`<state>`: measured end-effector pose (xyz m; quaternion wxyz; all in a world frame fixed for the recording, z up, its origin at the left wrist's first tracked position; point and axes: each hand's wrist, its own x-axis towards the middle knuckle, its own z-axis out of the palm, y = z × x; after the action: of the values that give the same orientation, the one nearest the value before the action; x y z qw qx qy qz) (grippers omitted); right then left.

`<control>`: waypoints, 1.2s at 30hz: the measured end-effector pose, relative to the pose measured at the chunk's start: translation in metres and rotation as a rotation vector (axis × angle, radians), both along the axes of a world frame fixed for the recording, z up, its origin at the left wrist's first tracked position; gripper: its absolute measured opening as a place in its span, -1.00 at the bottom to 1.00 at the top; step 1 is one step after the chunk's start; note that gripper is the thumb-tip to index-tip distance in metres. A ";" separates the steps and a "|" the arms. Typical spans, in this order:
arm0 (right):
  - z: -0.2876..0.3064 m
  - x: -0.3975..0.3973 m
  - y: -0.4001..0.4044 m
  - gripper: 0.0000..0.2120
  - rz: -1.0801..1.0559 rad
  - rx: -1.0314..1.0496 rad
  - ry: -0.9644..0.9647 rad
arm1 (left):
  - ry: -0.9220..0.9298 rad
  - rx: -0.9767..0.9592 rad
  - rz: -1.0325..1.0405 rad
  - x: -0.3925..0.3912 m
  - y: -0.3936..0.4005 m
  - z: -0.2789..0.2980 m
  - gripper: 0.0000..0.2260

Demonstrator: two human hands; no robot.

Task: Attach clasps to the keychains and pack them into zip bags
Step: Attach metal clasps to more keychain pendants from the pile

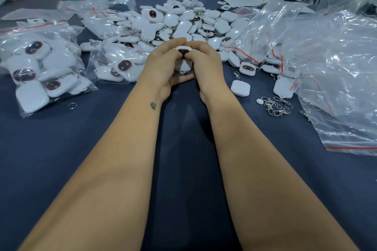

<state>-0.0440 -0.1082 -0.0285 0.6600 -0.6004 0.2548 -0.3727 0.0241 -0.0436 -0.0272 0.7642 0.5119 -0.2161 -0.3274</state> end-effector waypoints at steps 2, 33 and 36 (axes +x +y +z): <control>-0.001 0.001 0.000 -0.79 0.000 -0.001 0.005 | -0.005 0.004 0.016 -0.001 0.000 0.000 -0.79; 0.005 0.002 -0.010 -0.92 -0.192 0.332 -0.197 | -1.298 1.011 0.325 -0.016 0.002 -0.005 -0.69; 0.005 0.004 -0.008 -0.89 -0.050 0.403 -0.281 | -1.228 0.847 0.369 -0.015 0.000 -0.007 -0.78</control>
<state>-0.0404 -0.1159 -0.0238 0.7860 -0.3926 0.2446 -0.4103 0.0094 -0.0433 -0.0344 0.2880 0.8786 -0.3691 0.0938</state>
